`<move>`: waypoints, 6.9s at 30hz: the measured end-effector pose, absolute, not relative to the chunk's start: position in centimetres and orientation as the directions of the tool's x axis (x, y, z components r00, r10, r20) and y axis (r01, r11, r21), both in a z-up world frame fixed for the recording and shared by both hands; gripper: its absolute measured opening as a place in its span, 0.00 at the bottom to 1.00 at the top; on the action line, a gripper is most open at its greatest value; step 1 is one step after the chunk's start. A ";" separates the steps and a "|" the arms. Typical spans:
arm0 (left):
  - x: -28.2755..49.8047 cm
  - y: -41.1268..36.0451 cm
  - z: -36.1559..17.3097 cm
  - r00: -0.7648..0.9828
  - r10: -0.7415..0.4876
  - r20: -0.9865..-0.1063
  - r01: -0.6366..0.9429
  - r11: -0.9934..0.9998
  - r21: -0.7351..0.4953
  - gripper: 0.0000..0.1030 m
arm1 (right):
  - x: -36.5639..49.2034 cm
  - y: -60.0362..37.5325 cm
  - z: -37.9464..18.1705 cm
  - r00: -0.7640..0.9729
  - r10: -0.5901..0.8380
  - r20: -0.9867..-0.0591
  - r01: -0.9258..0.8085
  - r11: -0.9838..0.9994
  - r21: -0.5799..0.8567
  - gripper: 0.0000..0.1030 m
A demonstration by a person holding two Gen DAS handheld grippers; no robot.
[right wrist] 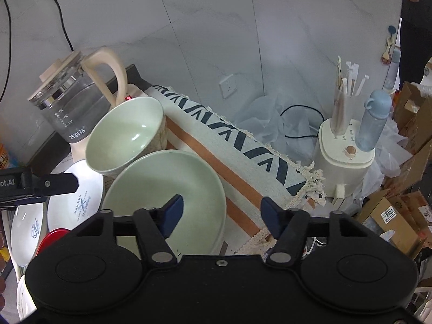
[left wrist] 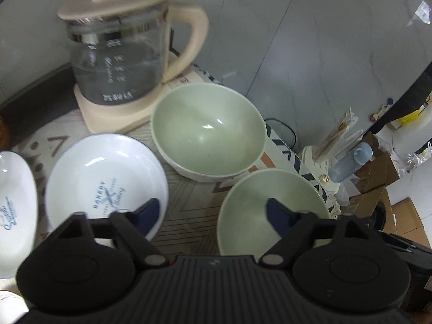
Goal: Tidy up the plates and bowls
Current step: 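Close both grippers on the rim of the large pale green bowl, then carry the green bowl with both grippers and lower it into the red bowl, then open both grippers to release the green bowl in the red bowl, then close both grippers on the rim of the smaller pale green bowl, then carry the smaller green bowl with both grippers over the stacked bowls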
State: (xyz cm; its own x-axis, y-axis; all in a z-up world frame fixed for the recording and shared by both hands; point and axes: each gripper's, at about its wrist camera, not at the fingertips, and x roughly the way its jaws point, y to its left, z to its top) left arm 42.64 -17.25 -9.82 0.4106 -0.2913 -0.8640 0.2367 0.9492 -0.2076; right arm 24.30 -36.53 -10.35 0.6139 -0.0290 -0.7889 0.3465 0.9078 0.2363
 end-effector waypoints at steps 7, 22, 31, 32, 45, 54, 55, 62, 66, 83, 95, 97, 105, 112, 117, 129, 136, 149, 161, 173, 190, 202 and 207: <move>44.0 -18.4 -12.4 0.319 -0.273 -0.908 0.190 0.957 -0.221 0.46 | 25.5 -37.5 -12.1 0.572 0.052 -0.819 0.324 0.903 0.284 0.37; 43.5 -18.9 -15.0 0.257 -0.273 -0.927 0.123 0.961 -0.249 0.11 | 26.4 -36.9 -14.5 0.497 0.142 -0.856 0.240 0.925 0.293 0.15; 42.3 -18.4 -11.8 0.342 -0.277 -0.898 0.089 0.961 -0.263 0.11 | 26.4 -37.5 -12.2 0.550 0.147 -0.822 0.183 0.939 0.290 0.16; 42.2 -18.3 -11.4 0.355 -0.278 -0.893 0.087 0.960 -0.265 0.11 | 26.4 -37.4 -11.9 0.558 0.147 -0.817 0.173 0.942 0.288 0.16; 40.4 -14.8 -7.1 0.517 -0.255 -0.817 0.001 0.955 -0.297 0.11 | 27.8 -36.6 -8.0 0.646 0.222 -0.730 0.026 0.950 0.312 0.16; 38.4 -11.5 -5.9 0.550 -0.213 -0.808 -0.065 0.953 -0.296 0.11 | 28.6 -34.0 -6.3 0.655 0.284 -0.700 -0.072 0.946 0.317 0.16; 38.1 -11.0 -5.8 0.552 -0.210 -0.807 -0.076 0.951 -0.300 0.11 | 28.6 -33.7 -6.1 0.655 0.291 -0.698 -0.085 0.945 0.315 0.16; 36.1 -8.5 -5.5 0.574 -0.173 -0.801 -0.136 0.944 -0.301 0.11 | 28.4 -31.2 -5.3 0.645 0.335 -0.687 -0.164 0.938 0.304 0.16; 35.0 -7.1 -5.4 0.581 -0.154 -0.799 -0.169 0.938 -0.304 0.11 | 28.2 -29.7 -5.0 0.636 0.358 -0.684 -0.203 0.933 0.298 0.16; 30.4 -3.8 -6.7 0.556 -0.111 -0.824 -0.259 0.919 -0.299 0.12 | 26.5 -25.0 -5.1 0.570 0.423 -0.705 -0.318 0.904 0.285 0.16; 29.6 -3.3 -9.8 0.454 -0.129 -0.882 -0.288 0.915 -0.282 0.14 | 25.6 -23.7 -7.0 0.501 0.402 -0.766 -0.319 0.909 0.269 0.16; 29.9 -3.2 -10.4 0.435 -0.133 -0.891 -0.294 0.914 -0.280 0.15 | 25.5 -23.6 -7.5 0.491 0.399 -0.775 -0.312 0.911 0.271 0.16; 30.8 -3.2 -11.8 0.385 -0.122 -0.915 -0.309 0.917 -0.252 0.15 | 26.0 -23.4 -9.0 0.461 0.386 -0.799 -0.308 0.914 0.264 0.16; 31.2 -3.5 -12.4 0.335 -0.092 -0.938 -0.314 0.927 -0.203 0.17 | 26.6 -23.4 -9.2 0.454 0.396 -0.798 -0.326 0.908 0.264 0.16; 31.2 -3.3 -12.2 0.333 -0.094 -0.938 -0.325 0.923 -0.207 0.22 | 26.9 -23.3 -9.3 0.460 0.396 -0.795 -0.349 0.904 0.248 0.20; 32.1 -3.2 -9.0 0.375 -0.036 -0.926 -0.305 0.939 -0.160 0.52 | 27.6 -23.8 -8.1 0.462 0.433 -0.774 -0.363 0.889 0.280 0.31; 33.1 -3.8 -8.1 0.416 -0.007 -0.909 -0.297 0.944 -0.143 0.70 | 28.1 -25.5 -7.1 0.515 0.441 -0.735 -0.320 0.895 0.312 0.59; 36.3 -7.2 -8.0 0.453 -0.034 -0.891 -0.225 0.963 -0.150 0.76 | 29.4 -29.8 -6.9 0.596 0.397 -0.698 -0.207 0.916 0.344 0.92; 40.4 -11.5 -8.2 0.481 -0.101 -0.871 -0.117 0.977 -0.178 0.76 | 30.7 -32.8 -7.2 0.648 0.289 -0.705 -0.105 0.950 0.293 0.92; 44.9 -13.0 -10.5 0.486 -0.170 -0.857 -0.108 0.962 -0.252 0.73 | 33.3 -35.5 -9.5 0.632 0.288 -0.719 -0.019 0.934 0.357 0.74; 50.2 -13.8 -14.6 0.449 -0.190 -0.873 -0.188 0.935 -0.301 0.24 | 38.7 -35.9 -13.4 0.561 0.312 -0.766 0.066 0.906 0.418 0.38; 50.6 -14.5 -15.2 0.446 -0.183 -0.876 -0.216 0.928 -0.303 0.08 | 40.3 -34.9 -14.9 0.531 0.312 -0.788 0.064 0.912 0.405 0.27; 49.8 -14.4 -14.3 0.462 -0.187 -0.867 -0.219 0.923 -0.316 0.08 | 39.9 -35.0 -14.4 0.540 0.307 -0.783 0.060 0.915 0.400 0.26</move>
State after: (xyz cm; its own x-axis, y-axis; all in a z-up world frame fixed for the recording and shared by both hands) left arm 49.76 -14.40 -14.26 0.4623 -0.1875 -0.8667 -0.2186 0.9231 -0.3163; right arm 39.94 -35.03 -14.43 0.5402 0.3074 -0.7834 0.0597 0.9146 0.4000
